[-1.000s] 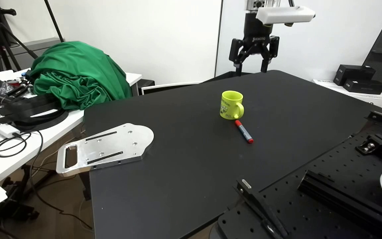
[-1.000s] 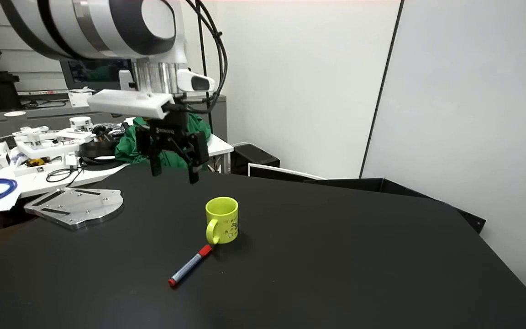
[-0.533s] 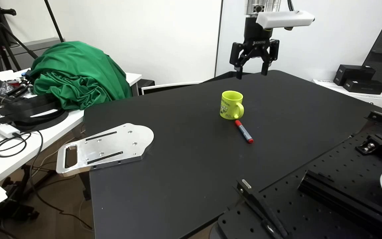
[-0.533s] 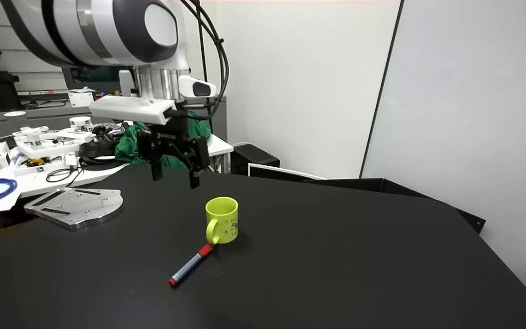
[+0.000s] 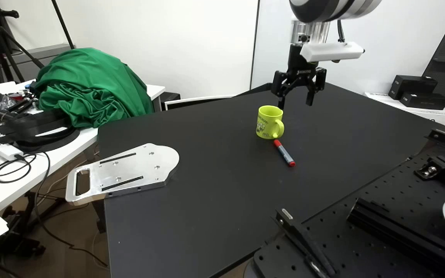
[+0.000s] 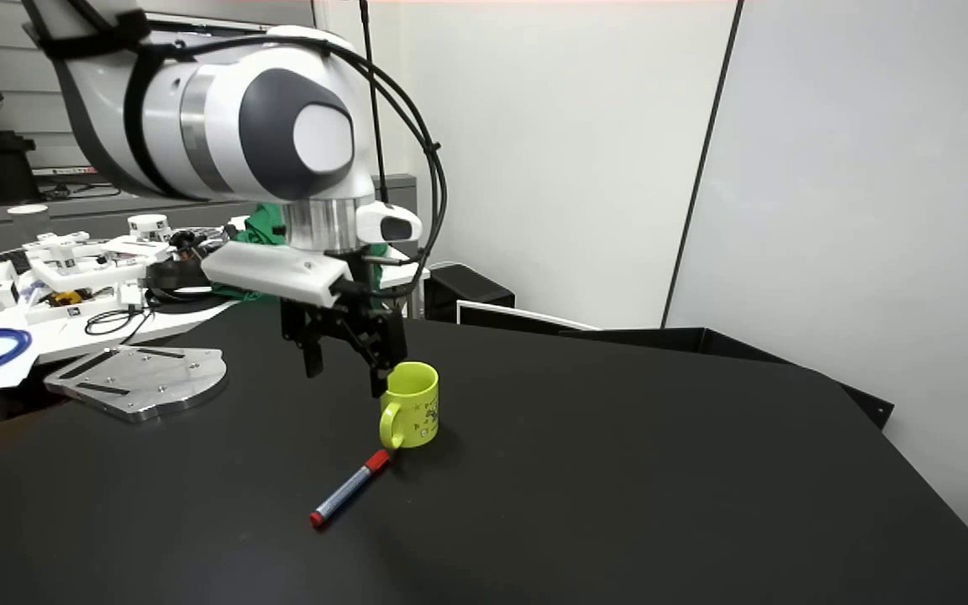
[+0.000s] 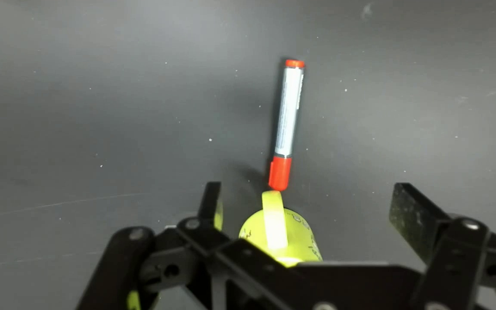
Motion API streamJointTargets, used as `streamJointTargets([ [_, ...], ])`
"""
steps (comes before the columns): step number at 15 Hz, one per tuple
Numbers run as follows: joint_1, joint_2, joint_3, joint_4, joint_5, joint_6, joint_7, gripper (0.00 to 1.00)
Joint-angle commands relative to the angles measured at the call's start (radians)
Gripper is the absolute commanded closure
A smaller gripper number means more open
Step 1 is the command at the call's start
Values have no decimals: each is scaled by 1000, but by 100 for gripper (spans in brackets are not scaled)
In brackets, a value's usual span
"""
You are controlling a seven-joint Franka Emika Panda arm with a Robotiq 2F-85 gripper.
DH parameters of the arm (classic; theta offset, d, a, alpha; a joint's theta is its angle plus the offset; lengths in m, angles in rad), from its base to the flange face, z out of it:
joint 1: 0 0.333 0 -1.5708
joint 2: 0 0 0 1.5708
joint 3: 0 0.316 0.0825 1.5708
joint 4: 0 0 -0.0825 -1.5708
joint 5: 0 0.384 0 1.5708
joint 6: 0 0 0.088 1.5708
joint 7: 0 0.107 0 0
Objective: Pick the marker and put it in the cup
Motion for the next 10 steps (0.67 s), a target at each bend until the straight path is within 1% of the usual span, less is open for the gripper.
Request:
streamJointTargets([
  [1,-8,145,-14,54,31,83,-26,0],
  [4,23,251,-49,111,29,120,10,0],
  [8,53,349,-62,189,49,134,30,0],
  [10,61,381,-51,221,65,133,30,0],
])
